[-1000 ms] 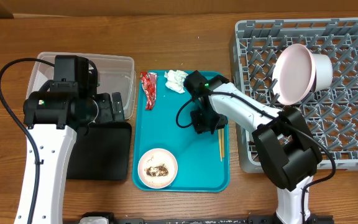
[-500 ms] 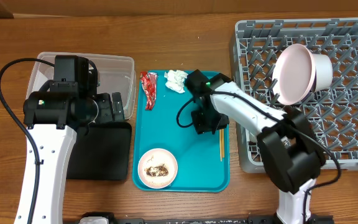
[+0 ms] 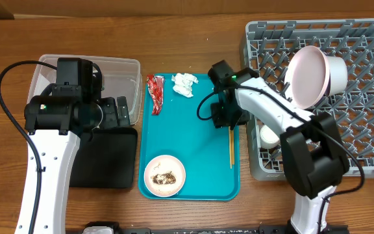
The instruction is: Sort waste into correct bins and load items into the dishwasher
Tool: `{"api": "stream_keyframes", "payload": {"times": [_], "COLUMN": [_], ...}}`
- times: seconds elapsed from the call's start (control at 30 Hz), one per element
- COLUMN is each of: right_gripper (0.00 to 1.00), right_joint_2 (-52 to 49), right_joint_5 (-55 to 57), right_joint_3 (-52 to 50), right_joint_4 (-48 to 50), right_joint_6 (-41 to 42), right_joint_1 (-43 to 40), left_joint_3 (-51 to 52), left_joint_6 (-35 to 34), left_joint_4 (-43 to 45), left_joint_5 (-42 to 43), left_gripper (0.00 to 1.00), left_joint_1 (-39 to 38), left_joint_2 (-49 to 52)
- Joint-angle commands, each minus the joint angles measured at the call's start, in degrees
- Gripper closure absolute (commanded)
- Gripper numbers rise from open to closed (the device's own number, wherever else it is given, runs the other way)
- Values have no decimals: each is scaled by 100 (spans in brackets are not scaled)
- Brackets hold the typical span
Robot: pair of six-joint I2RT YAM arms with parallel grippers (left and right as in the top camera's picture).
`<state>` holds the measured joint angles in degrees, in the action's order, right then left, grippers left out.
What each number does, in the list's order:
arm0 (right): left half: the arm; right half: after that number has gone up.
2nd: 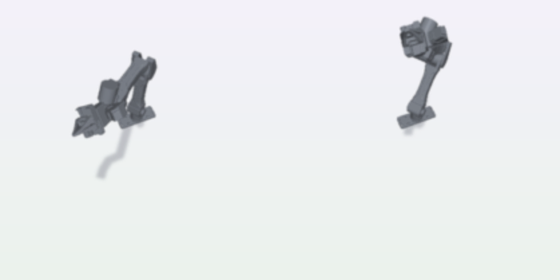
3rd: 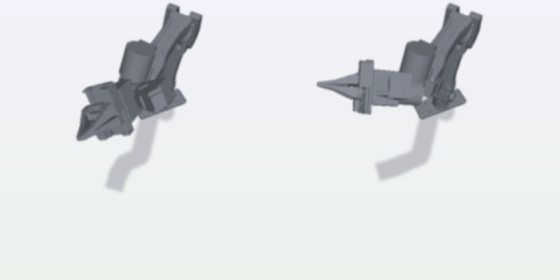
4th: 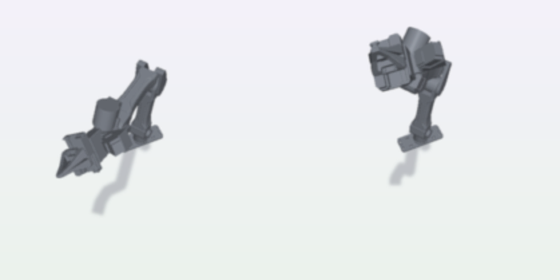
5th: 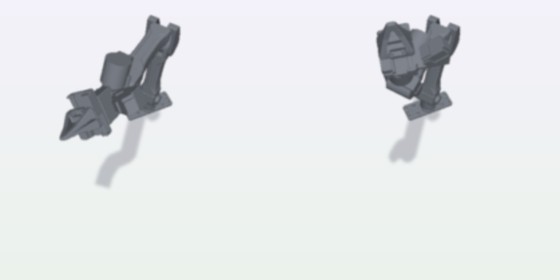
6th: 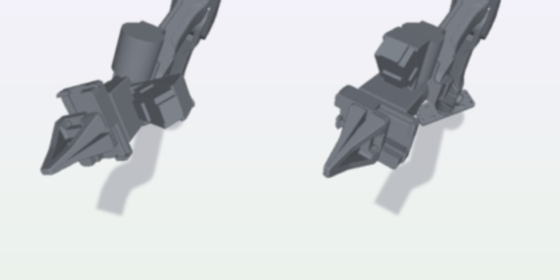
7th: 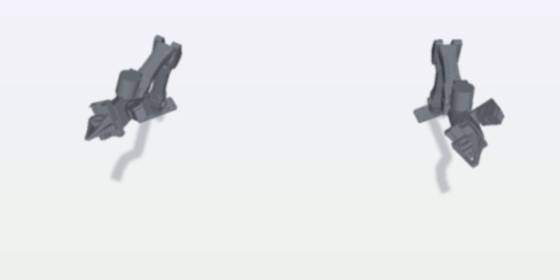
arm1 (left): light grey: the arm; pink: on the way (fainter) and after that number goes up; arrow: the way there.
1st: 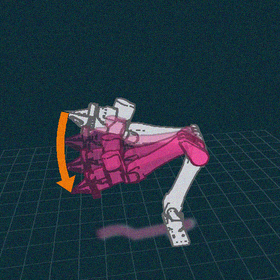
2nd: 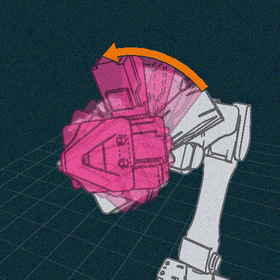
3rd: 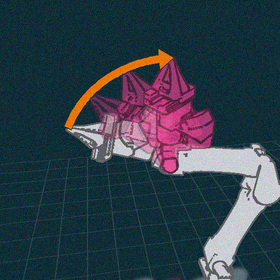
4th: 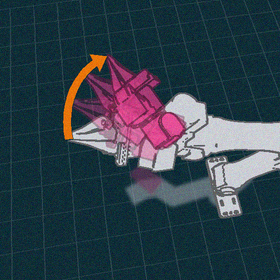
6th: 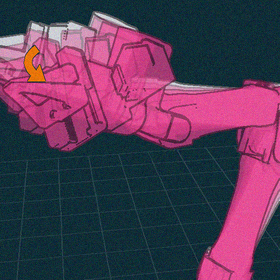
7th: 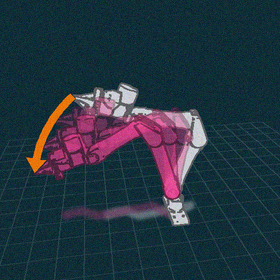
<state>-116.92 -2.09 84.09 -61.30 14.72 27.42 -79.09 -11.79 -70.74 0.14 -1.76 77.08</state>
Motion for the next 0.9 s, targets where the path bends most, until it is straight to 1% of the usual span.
{"api": "stream_keyframes", "payload": {"times": [0.0,0.2,0.27,0.33,0.4,0.43,0.57,0.63,0.77,0.87], "right_gripper": [56,59,61,63,72,75,90,95,96,96], "right_joint_2": [-190,-225,-225,-225,-225,-225,-225,-210,-61,271], "right_joint_5": [-118,-557,-920,-1069,-1064,-1060,-907,-911,-907,-909], "right_joint_3": [-59,-59,-59,-59,-59,-57,-57,-31,116,251], "right_joint_4": [7,15,13,9,15,17,11,-9,-98,-140], "right_joint_6": [-24,-55,-339,-391,-389,-389,-385,-345,-278,-271], "right_joint_1": [37,63,63,68,70,70,70,70,70,68], "left_joint_3": [-63,-63,-63,-63,-63,-63,-63,-63,-63,-63], "left_joint_6": [92,90,92,92,92,92,92,92,92,92], "left_joint_4": [7,7,7,7,7,7,7,7,7,7], "left_joint_5": [-76,-74,-74,-74,-76,-74,-74,-76,-74,-76], "left_gripper": [0,0,0,0,0,0,0,0,0,0], "left_joint_1": [24,24,24,24,24,24,24,24,24,24], "left_joint_2": [44,44,44,44,44,44,44,44,44,44]}}
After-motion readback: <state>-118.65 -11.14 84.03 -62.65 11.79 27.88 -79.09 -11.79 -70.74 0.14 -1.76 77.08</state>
